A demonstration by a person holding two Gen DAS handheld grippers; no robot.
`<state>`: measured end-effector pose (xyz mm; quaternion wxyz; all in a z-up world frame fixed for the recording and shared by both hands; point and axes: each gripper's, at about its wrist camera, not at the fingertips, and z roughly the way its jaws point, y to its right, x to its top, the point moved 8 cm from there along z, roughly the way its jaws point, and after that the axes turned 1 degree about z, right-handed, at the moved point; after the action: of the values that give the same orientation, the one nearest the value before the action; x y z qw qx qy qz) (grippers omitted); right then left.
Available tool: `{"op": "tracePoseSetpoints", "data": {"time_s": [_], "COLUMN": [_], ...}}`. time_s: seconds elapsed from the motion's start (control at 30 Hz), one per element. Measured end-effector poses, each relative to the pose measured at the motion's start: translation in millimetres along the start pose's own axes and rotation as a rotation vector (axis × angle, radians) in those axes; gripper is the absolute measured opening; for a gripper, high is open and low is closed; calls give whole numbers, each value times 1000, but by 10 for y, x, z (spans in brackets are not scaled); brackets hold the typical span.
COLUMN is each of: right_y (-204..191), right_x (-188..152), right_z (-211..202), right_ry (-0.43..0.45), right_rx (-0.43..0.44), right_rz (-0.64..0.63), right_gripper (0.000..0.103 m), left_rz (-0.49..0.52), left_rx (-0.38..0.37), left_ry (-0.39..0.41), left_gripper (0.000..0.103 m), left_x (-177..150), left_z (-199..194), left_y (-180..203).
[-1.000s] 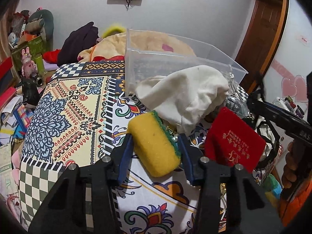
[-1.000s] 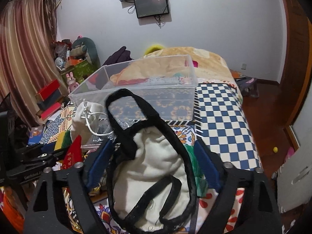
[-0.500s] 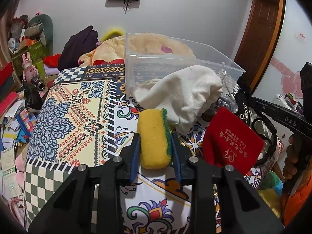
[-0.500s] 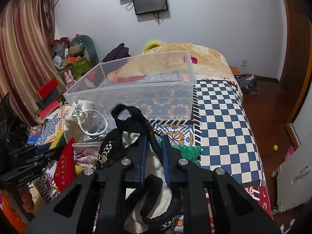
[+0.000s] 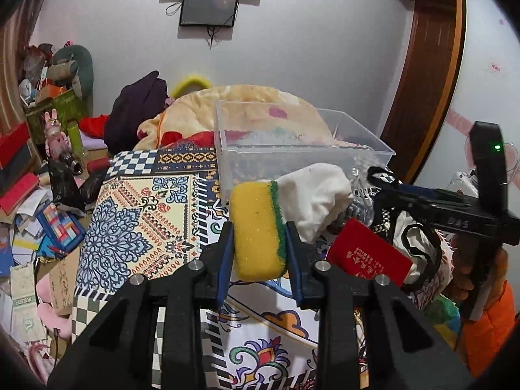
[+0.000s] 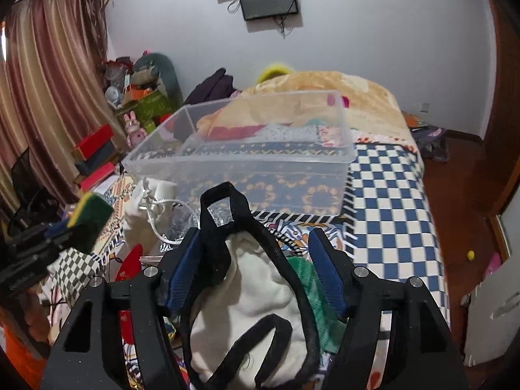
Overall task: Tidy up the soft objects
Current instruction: 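Carry the sponge and the strapped bag over the clear box and open both tools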
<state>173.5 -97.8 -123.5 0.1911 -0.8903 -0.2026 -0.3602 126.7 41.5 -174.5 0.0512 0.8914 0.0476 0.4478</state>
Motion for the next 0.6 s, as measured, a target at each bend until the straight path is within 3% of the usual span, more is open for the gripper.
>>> {"op": "tracePoseSetpoints", "data": {"time_s": [0.07,0.23,0.6], "right_y": [-31,-10,5], "right_x": [-16,-10,129], "right_z": [44,10,-408], "right_ry": [-18,-2,116], "right_rx": [34,25,-65], "right_rz": [-3,-5,-15], "right_gripper": [37,9,8], "left_rz": [4,2,21], "left_rx": [1,-1,-21], "left_ry": [0,4,66], "left_gripper": [30,30,30], "left_x": [7,28,342], "left_z": [0,8,-114], "left_y": [1,2,102]}}
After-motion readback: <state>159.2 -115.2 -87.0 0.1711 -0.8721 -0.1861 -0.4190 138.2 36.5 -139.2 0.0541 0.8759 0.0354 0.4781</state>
